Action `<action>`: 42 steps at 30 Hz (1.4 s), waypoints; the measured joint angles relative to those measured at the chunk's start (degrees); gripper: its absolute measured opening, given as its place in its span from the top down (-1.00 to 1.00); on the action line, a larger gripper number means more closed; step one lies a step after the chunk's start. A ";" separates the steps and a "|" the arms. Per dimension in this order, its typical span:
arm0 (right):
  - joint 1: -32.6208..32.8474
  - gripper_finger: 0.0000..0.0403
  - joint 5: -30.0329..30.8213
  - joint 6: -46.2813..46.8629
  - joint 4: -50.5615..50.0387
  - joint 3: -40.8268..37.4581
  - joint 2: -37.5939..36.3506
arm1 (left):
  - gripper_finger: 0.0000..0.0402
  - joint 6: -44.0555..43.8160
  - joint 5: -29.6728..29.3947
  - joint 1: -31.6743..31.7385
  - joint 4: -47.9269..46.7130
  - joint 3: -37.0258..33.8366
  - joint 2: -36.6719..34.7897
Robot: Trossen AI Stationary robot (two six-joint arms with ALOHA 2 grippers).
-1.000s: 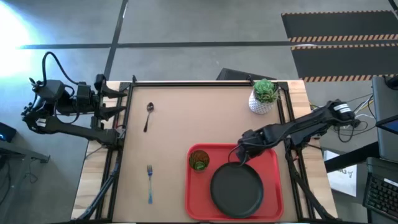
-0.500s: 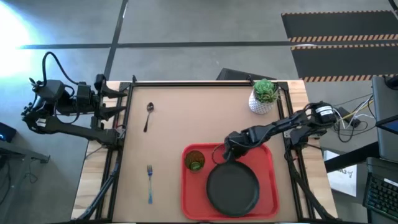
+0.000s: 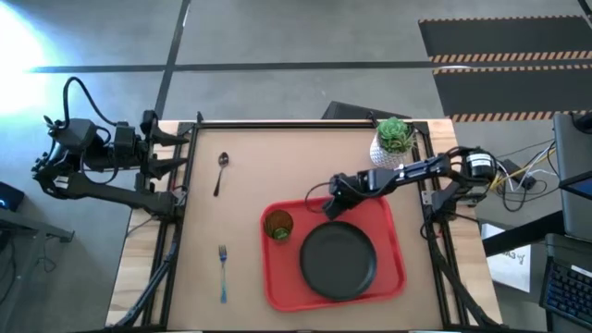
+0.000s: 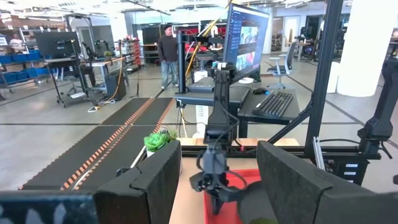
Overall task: Pick and place plate/cup/fork/spoon on tray
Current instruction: Adjust the red serving tray
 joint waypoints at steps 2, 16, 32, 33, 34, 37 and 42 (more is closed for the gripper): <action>-1.01 0.96 -0.18 -1.01 0.14 0.00 0.00 | 0.03 -0.01 0.00 0.01 0.00 0.00 0.00; -1.43 0.96 4.74 -11.75 -29.67 19.53 -0.48 | 0.03 0.00 0.00 0.01 -0.13 0.00 0.00; 9.01 0.96 -4.99 11.95 -58.97 13.37 -7.60 | 0.03 -0.01 0.00 0.01 -1.44 0.00 0.00; 10.61 0.96 -5.64 14.51 -58.52 12.05 -8.46 | 0.03 0.00 0.00 -0.01 -1.44 0.00 0.00; 12.24 0.96 -6.12 17.04 -58.04 10.77 -9.30 | 0.03 0.00 0.02 -0.01 -1.44 0.00 0.00; 17.66 0.96 -7.14 25.61 -55.07 7.25 -11.89 | 0.03 -0.01 0.01 -0.01 -1.42 0.00 0.00; 27.24 0.96 -6.91 39.32 -47.90 2.78 -14.40 | 0.03 -0.02 0.02 -0.01 -1.36 0.00 0.00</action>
